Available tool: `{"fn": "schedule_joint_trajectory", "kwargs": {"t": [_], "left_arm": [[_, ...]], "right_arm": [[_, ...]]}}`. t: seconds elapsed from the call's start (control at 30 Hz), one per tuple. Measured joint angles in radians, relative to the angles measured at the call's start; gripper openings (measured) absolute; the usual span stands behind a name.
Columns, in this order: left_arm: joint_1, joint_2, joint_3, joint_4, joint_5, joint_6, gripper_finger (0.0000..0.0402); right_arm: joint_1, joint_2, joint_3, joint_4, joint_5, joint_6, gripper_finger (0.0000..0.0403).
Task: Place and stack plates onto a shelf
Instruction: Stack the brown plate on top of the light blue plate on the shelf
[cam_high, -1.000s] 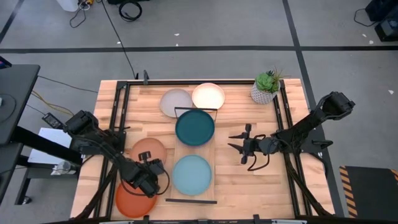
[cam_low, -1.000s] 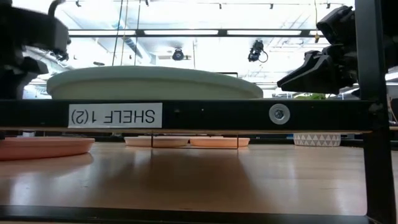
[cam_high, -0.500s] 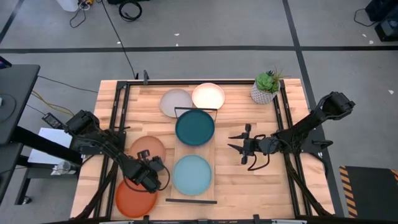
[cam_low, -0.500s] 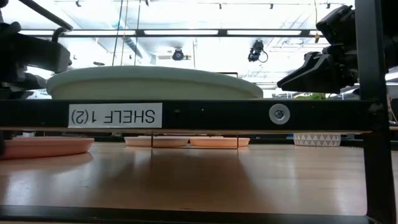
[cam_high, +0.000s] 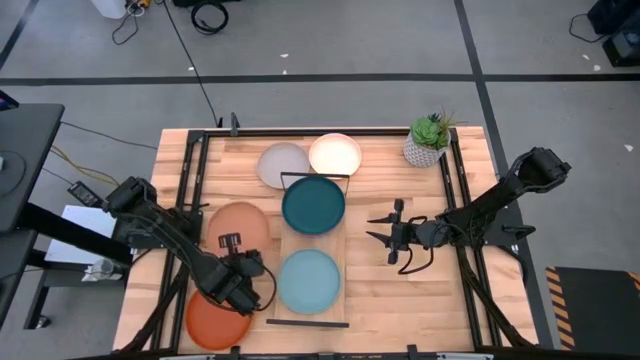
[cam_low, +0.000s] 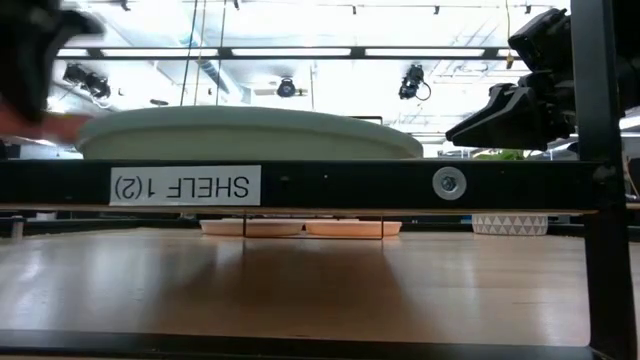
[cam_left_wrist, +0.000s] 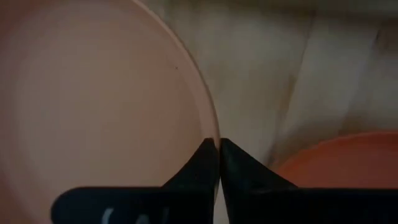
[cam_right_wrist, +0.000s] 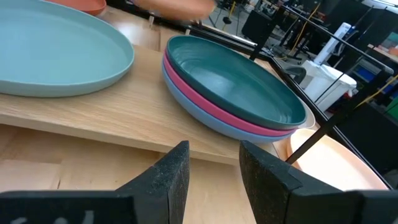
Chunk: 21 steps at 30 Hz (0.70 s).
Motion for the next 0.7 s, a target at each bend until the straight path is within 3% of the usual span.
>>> {"fn": "schedule_joint_trajectory", "kwargs": {"t": [0.17,0.3,0.5,0.7], "left_arm": [[-0.002,-0.001,0.156,-0.044,-0.169,0.130,0.0014],[-0.002,-0.002,0.197,0.107,-0.224,0.395,0.0014],[-0.007,0.006,0.153,0.410,-0.079,0.852,0.0019],[0.006,0.007,0.091,0.547,0.016,0.945,0.0018]], "right_arm": [[0.000,0.000,0.000,0.000,0.000,0.000,0.0146],[0.000,0.000,0.000,-0.001,0.000,0.001,0.0146],[0.000,0.000,0.000,-0.009,-0.007,0.004,0.0146],[0.000,0.000,0.000,-0.010,-0.008,0.005,0.0146]]}}
